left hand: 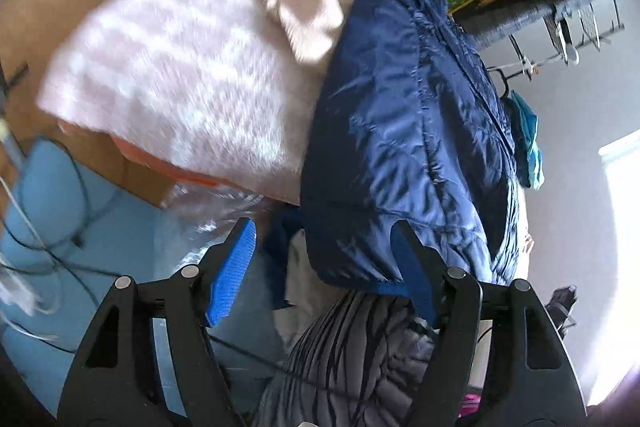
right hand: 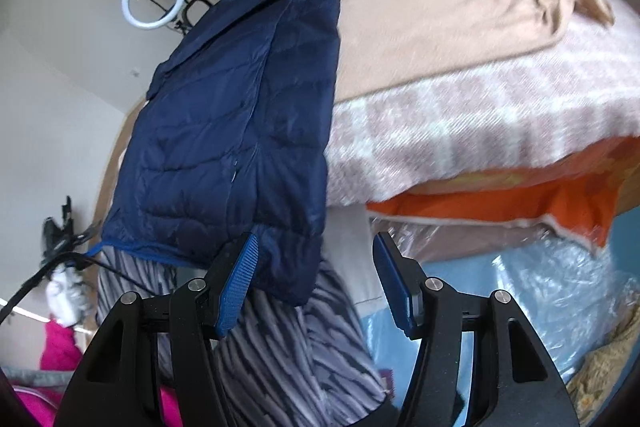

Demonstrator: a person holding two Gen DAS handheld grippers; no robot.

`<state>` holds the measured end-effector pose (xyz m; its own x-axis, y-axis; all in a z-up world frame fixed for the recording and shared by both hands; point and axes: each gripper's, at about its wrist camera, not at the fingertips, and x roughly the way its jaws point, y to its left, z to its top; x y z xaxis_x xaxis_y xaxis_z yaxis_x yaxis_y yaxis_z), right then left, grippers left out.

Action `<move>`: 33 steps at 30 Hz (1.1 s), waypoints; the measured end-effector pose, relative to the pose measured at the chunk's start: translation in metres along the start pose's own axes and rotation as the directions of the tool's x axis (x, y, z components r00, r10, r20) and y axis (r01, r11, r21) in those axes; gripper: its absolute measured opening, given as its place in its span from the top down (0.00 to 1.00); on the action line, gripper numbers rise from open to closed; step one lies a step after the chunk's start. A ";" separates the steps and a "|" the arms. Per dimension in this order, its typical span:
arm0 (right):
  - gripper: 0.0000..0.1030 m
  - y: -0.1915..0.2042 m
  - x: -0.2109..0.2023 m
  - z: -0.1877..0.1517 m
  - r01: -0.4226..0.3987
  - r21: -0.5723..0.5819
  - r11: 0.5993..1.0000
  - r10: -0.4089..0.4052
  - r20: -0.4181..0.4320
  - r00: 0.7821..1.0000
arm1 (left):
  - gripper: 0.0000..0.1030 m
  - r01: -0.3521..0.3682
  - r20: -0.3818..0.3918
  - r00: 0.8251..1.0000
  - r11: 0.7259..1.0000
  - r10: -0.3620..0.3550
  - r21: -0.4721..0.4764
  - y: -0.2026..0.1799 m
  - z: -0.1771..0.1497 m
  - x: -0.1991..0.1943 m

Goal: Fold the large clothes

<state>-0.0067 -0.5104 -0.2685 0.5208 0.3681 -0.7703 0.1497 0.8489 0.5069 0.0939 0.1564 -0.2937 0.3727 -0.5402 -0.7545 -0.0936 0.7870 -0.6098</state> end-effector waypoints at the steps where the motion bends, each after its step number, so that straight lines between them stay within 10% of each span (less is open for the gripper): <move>1: 0.40 0.000 0.004 -0.001 -0.009 0.010 1.000 0.009 -0.009 1.000 | 0.30 0.022 -0.002 1.000 0.999 -0.022 -0.027 0.005 0.000 0.007; 7: 0.37 0.001 0.018 0.000 -0.070 0.043 0.997 0.071 -0.018 0.997 | 0.30 0.218 0.046 0.976 0.949 -0.213 -0.229 0.037 -0.005 0.030; 15: 0.37 0.004 0.048 -0.010 -0.158 0.069 0.985 0.164 -0.094 0.982 | 0.31 0.315 0.020 0.948 0.922 -0.319 -0.225 0.028 -0.014 0.039; 19: 0.38 0.000 0.064 -0.019 -0.225 0.115 0.968 0.239 -0.128 0.963 | 0.69 0.352 0.018 0.934 0.911 -0.357 -0.217 0.019 -0.013 0.034; 21: 0.76 0.004 0.063 -0.021 -0.276 0.115 0.954 0.290 -0.132 0.948 | 0.84 0.338 0.028 0.940 0.921 -0.340 -0.194 0.012 -0.011 0.028; 23: 0.92 0.013 0.055 -0.019 -0.301 0.084 0.950 0.310 -0.128 0.942 | 0.91 0.325 0.045 0.946 0.931 -0.322 -0.163 0.004 -0.007 0.019; 33: 0.95 0.051 -0.026 0.019 -0.328 -0.055 0.943 0.332 0.098 0.938 | 0.96 0.270 0.153 0.953 0.962 -0.262 -0.036 -0.045 0.017 -0.042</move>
<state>0.0033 -0.4842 -0.2152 0.6207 0.5899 -0.5166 -0.0756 0.7008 0.7094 0.0982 0.1488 -0.2309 0.5213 -0.6750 -0.5221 -0.0229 0.6005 -0.7993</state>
